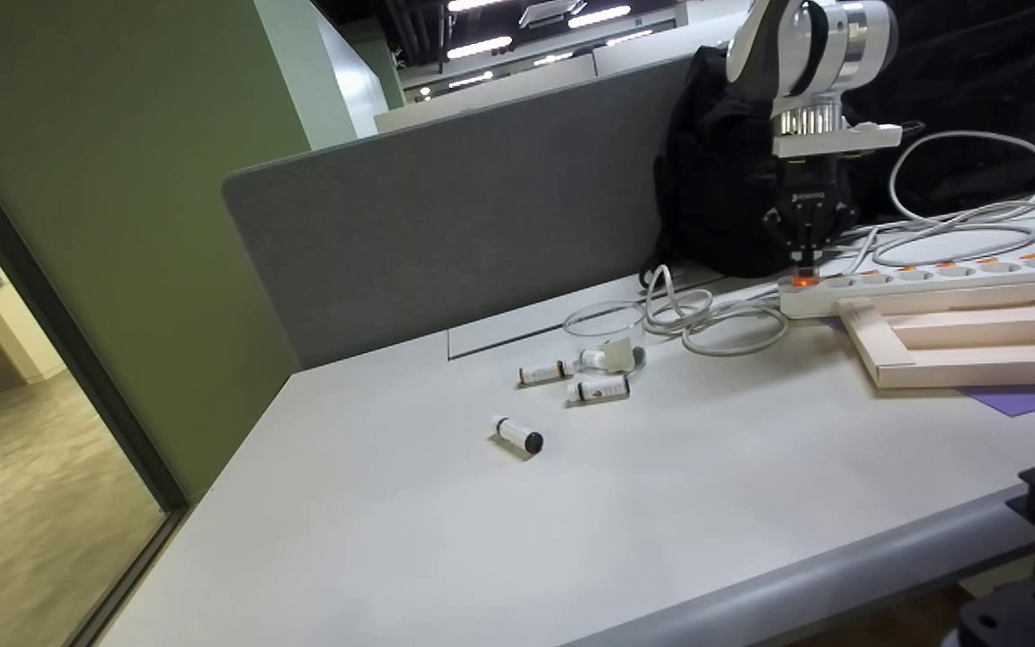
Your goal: Turn off the switch at the first from the left
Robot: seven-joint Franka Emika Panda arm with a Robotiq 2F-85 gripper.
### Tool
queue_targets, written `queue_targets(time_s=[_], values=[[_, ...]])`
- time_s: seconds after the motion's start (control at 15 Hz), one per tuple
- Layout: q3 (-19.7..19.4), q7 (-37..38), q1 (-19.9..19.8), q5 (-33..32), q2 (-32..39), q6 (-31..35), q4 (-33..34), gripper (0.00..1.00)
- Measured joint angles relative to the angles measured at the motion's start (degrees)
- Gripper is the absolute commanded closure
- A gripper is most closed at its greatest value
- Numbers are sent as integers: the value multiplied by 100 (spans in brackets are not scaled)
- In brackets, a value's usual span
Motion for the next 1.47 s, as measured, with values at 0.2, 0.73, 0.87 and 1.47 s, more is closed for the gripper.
queue_targets(time_s=[0.2,0.73,0.87,1.47], values=[[30,-8,1,8,43,66,1,100],[54,-143,22,-88,45,112,-6,100],[25,-152,140,-370,23,191,-38,100],[-666,126,1426,-2385,-257,1103,-718,100]])
